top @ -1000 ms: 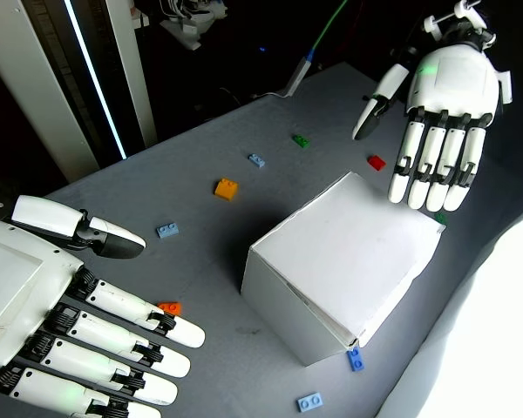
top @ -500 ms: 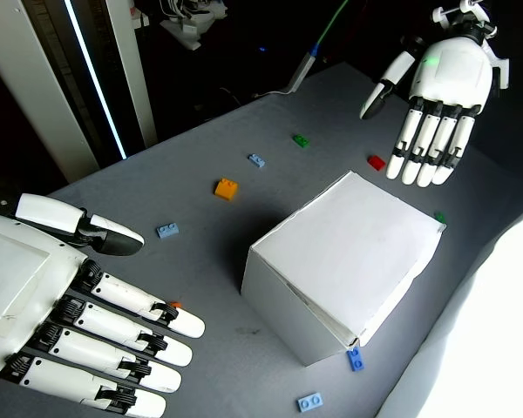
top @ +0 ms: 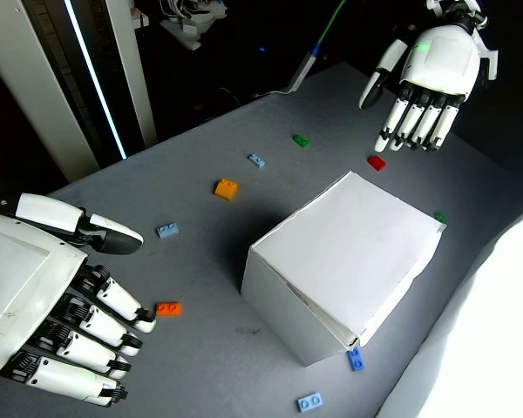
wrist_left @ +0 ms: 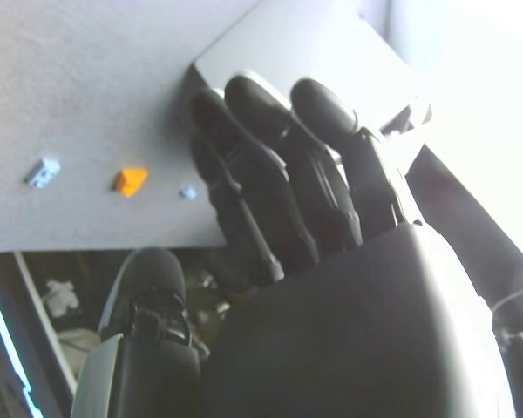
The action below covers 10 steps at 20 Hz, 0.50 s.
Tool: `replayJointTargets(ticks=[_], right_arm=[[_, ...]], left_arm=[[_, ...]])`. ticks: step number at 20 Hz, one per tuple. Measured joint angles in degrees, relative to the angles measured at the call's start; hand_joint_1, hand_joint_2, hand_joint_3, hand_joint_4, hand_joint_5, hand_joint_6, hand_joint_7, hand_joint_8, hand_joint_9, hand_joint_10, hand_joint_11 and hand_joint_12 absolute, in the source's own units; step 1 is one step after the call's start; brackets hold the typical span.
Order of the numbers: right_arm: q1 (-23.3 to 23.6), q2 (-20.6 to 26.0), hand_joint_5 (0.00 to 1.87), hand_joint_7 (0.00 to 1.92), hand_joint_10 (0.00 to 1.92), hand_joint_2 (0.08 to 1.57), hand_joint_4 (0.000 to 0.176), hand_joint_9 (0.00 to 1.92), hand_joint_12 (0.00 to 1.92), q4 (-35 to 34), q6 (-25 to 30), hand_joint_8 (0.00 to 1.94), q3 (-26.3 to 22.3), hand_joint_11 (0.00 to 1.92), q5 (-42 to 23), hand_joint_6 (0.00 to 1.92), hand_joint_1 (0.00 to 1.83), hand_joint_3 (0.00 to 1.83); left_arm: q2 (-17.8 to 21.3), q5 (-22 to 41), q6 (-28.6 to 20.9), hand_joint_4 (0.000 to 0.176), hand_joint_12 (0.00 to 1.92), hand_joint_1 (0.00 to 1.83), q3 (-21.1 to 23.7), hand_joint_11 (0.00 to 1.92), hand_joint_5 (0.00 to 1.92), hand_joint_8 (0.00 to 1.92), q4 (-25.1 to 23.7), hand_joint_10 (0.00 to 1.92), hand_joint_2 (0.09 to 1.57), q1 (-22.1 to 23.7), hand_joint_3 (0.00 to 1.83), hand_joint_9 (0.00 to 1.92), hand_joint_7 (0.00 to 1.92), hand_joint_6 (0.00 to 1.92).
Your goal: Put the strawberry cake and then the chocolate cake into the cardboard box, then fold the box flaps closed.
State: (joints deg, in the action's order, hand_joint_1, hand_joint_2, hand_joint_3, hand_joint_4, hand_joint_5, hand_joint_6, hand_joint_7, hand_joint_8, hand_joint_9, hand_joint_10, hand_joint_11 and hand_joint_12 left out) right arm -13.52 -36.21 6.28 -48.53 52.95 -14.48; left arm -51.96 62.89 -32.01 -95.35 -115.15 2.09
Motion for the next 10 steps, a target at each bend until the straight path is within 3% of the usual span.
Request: replayJointTargets(ticks=[1,2,3,5,8,10], right_arm=[[-0.1,0.0,0.96,1.07,1.70,1.42,0.000,0.89,1.92,0.0,0.0,1.23,0.0,0.61,0.1,1.02,0.00,0.00],[-0.3,0.0,0.96,1.07,1.70,1.42,0.000,0.89,1.92,0.1,0.0,1.23,0.0,0.61,-0.2,1.02,0.00,0.00],[-0.4,0.0,0.91,1.03,1.86,1.44,0.000,0.91,1.92,0.2,0.0,1.52,0.0,0.71,-0.3,1.28,0.00,0.00],[-0.8,0.0,0.89,1.02,1.92,1.45,0.000,0.95,1.92,0.5,-0.1,1.64,0.0,0.86,-0.8,1.44,0.00,0.00],[-1.1,-0.1,0.88,1.01,1.89,1.45,0.000,0.95,1.92,0.5,-0.1,1.59,0.0,0.88,-1.0,1.35,0.00,0.00],[-1.7,-0.2,0.89,1.03,1.91,1.45,0.000,0.97,1.92,0.4,-0.1,1.63,0.0,0.89,-1.5,1.43,0.00,0.00]], left_arm=[[0.1,0.1,0.0,0.000,1.92,0.40,0.0,0.75,0.90,1.49,-0.4,1.83,1.41,0.0,0.00,0.98,1.04,1.33],[0.1,0.1,0.0,0.000,1.92,0.40,0.0,0.75,0.90,1.49,-0.5,1.83,1.41,-0.1,0.00,0.98,1.04,1.33],[0.1,0.3,0.0,0.000,1.92,0.42,0.0,0.83,0.88,1.53,-0.6,1.86,1.42,-0.3,0.00,1.01,1.06,1.57],[0.1,0.5,0.0,0.000,1.92,0.39,0.0,0.90,0.86,1.49,-0.5,1.83,1.43,-0.5,0.00,1.03,1.08,1.54],[0.2,1.2,0.2,0.000,1.92,0.38,-0.7,0.85,0.85,1.48,-0.4,1.83,1.42,-0.5,0.00,1.03,1.07,1.47],[0.4,1.3,0.2,0.000,1.92,0.38,-1.3,0.84,0.84,1.49,-0.4,1.84,1.43,-0.5,0.00,1.01,1.05,1.45]])
